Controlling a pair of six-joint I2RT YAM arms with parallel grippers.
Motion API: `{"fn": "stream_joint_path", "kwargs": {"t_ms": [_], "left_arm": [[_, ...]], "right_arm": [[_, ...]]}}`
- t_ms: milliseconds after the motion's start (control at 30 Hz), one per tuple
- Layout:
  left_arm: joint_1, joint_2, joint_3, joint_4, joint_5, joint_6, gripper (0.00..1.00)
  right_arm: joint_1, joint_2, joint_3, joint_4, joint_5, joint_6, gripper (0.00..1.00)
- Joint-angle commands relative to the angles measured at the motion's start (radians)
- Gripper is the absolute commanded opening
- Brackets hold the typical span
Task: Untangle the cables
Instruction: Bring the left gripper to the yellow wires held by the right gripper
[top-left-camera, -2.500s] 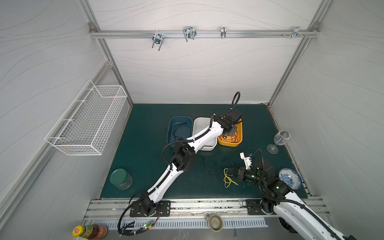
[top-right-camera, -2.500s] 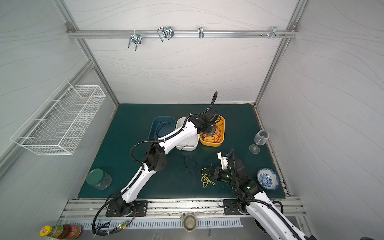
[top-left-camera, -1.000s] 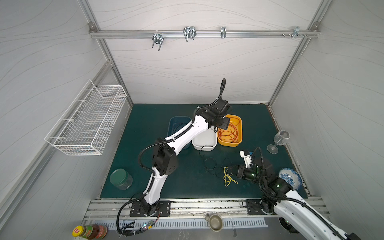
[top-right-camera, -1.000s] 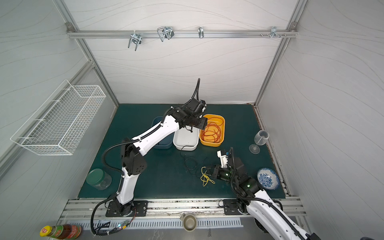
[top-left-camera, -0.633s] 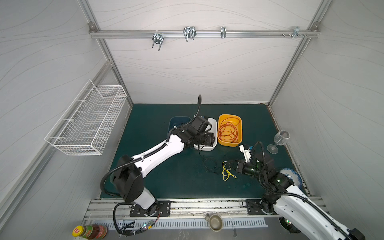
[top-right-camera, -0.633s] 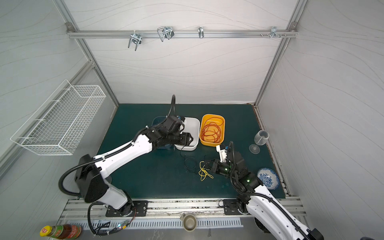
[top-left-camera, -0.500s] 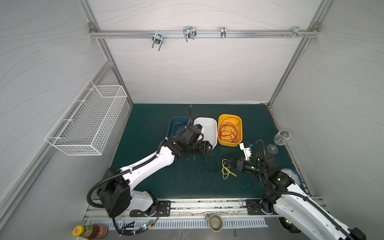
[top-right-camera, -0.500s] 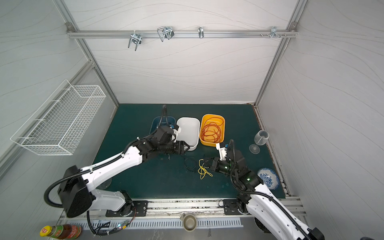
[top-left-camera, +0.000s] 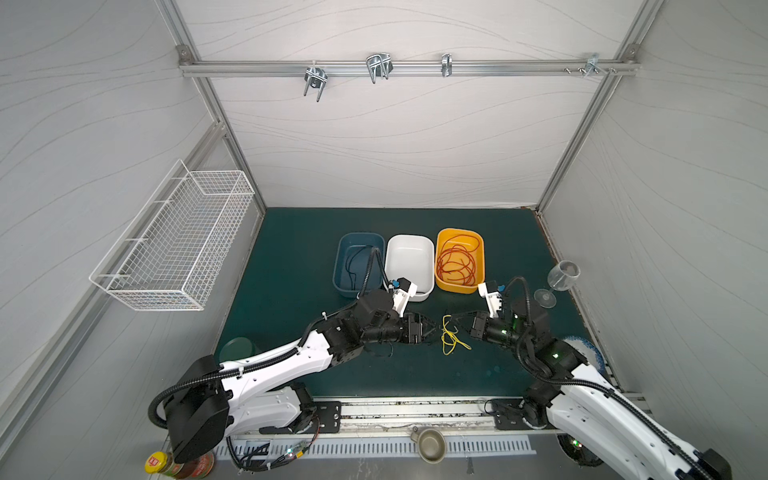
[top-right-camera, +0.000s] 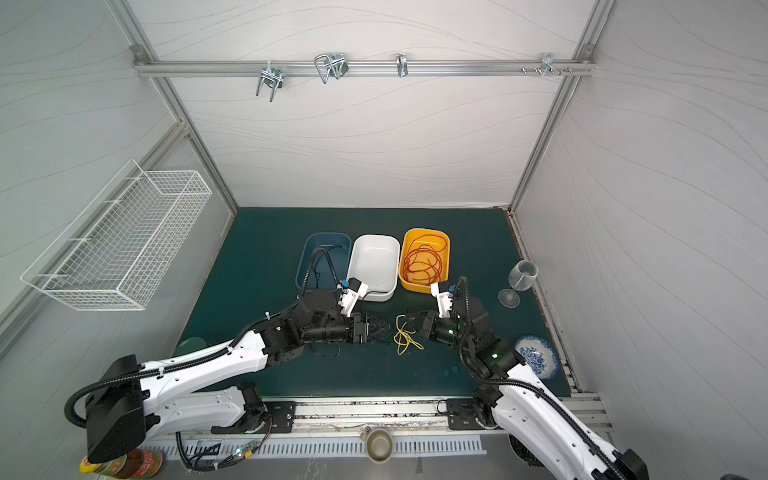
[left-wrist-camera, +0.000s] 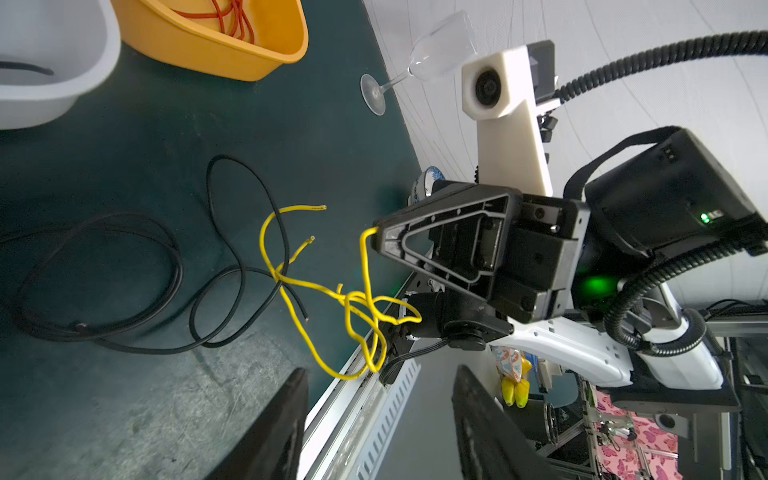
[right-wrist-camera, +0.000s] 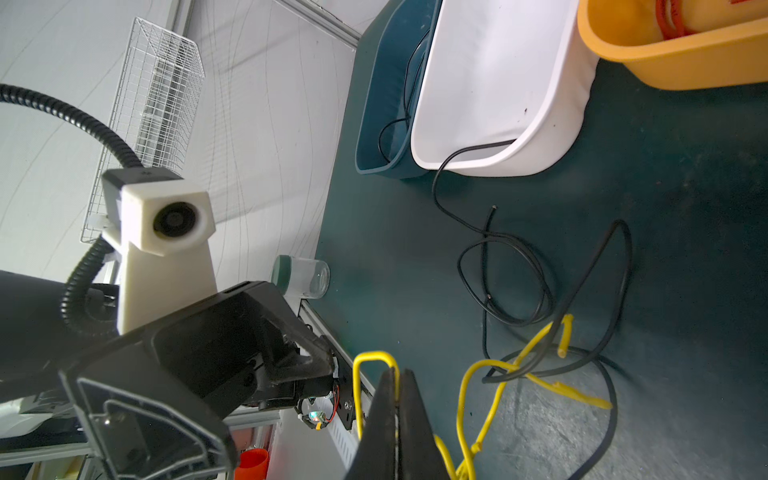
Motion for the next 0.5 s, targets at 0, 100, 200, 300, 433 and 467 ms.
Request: {"fn": "stream_joint_path", "kwargs": {"t_ms": [0, 100, 200, 300, 433, 467], "left_arm": [[-0.019, -0.038, -0.035, 0.092, -0.009, -0.041, 0.55], [-0.041, -0.038, -0.064, 0.114, -0.02, -0.057, 0.54], [-0.067, -0.019, -0.066, 0.126, -0.028, -0.065, 0.54], [-0.09, 0.009, -0.05, 0.129, -0.039, -0.063, 0.54], [-0.104, 0.049, -0.03, 0.144, -0.051, -0.065, 0.55], [-0.106, 0.06, -0.025, 0.146, -0.052, -0.065, 0.55]], "right_arm": [[0.007, -0.002, 0.031, 0.015, 0.021, 0.016, 0.0], [0.007, 0.0, 0.03, 0.023, 0.027, 0.031, 0.0], [0.01, 0.003, 0.031, 0.03, 0.027, 0.042, 0.0], [0.016, -0.003, 0.036, 0.024, 0.037, 0.045, 0.0], [0.031, -0.014, 0.046, 0.009, 0.051, 0.044, 0.0], [0.034, -0.017, 0.047, 0.004, 0.053, 0.045, 0.0]]}}
